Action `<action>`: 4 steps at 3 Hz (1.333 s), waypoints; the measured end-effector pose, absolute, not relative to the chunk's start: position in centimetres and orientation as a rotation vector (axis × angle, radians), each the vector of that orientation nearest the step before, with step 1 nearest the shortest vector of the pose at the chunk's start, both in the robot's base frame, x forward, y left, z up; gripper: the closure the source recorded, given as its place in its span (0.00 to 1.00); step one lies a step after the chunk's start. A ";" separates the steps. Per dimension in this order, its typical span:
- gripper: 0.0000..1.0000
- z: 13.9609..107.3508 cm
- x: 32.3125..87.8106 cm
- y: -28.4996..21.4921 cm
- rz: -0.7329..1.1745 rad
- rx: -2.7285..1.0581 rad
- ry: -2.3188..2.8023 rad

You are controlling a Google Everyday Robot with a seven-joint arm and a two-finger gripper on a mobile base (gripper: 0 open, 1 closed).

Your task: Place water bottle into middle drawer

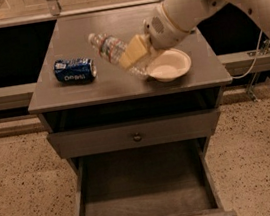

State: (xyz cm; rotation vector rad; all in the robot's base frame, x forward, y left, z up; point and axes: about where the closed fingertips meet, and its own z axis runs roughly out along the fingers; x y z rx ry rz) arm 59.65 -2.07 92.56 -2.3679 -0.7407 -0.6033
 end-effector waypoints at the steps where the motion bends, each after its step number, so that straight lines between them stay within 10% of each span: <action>1: 1.00 88.4 55.7 -5.6 -0.588 -2.463 -0.802; 4: 1.00 81.5 52.0 -9.8 -0.398 -2.584 -1.311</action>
Offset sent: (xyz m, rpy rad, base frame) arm -0.0367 -0.0304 -0.0375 -0.1035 -0.0095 0.0138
